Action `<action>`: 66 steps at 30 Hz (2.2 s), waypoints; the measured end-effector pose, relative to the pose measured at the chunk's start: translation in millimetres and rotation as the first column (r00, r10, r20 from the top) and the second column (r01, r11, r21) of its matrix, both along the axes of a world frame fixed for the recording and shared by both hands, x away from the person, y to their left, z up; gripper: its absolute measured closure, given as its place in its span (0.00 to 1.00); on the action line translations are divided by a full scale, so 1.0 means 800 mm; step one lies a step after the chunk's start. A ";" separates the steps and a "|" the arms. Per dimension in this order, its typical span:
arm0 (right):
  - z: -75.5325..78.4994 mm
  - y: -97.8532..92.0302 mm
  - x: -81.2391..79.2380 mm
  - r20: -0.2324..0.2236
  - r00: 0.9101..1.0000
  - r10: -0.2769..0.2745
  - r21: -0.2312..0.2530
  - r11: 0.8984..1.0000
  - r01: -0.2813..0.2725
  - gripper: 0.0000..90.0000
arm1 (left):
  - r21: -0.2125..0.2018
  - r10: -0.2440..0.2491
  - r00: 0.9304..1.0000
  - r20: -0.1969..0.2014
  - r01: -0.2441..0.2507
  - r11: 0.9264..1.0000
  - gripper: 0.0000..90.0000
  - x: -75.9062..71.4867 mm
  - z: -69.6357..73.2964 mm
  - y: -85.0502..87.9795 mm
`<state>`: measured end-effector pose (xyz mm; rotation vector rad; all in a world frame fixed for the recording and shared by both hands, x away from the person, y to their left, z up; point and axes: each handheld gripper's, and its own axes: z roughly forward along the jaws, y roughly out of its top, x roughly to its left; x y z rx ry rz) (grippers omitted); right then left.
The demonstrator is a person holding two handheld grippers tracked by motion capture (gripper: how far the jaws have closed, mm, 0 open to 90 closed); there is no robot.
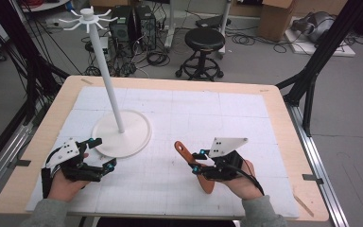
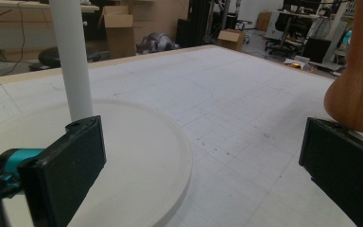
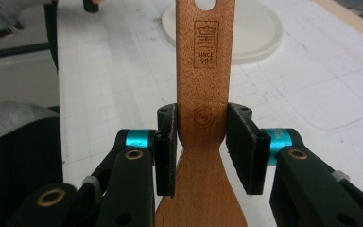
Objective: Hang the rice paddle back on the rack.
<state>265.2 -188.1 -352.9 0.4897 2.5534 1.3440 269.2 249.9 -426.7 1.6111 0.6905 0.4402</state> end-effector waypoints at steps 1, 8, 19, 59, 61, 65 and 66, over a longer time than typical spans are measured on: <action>0.002 -0.002 0.000 0.003 1.000 -0.001 0.008 1.000 0.001 0.72 | 0.000 0.000 1.000 -0.001 0.000 1.000 0.02 0.000 0.000 0.000; 0.008 -0.016 0.000 0.007 1.000 -0.001 0.073 0.997 0.000 0.72 | -0.001 -0.001 1.000 -0.001 0.001 1.000 0.02 0.000 0.000 0.000; 0.016 -0.028 -0.001 0.043 0.999 0.013 0.124 0.992 -0.018 0.72 | 0.003 -0.001 1.000 -0.001 0.001 1.000 0.02 -0.001 0.001 0.000; 0.068 -0.030 0.041 0.022 0.992 0.123 0.236 0.964 -0.124 0.72 | 0.001 0.002 1.000 0.000 -0.002 1.000 0.02 -0.010 0.002 0.003; 0.072 -0.031 0.045 0.022 0.993 0.118 0.244 0.962 -0.120 0.72 | 0.000 0.003 1.000 0.000 -0.003 1.000 0.02 -0.010 0.002 0.003; 0.080 -0.029 0.051 0.024 0.993 0.114 0.254 0.960 -0.116 0.72 | 0.005 0.009 1.000 0.003 -0.009 1.000 0.02 -0.010 0.002 0.003; 0.083 -0.028 0.053 0.030 0.993 0.114 0.255 0.960 -0.118 0.72 | 0.002 0.009 1.000 0.005 -0.009 1.000 0.02 -0.010 0.003 0.003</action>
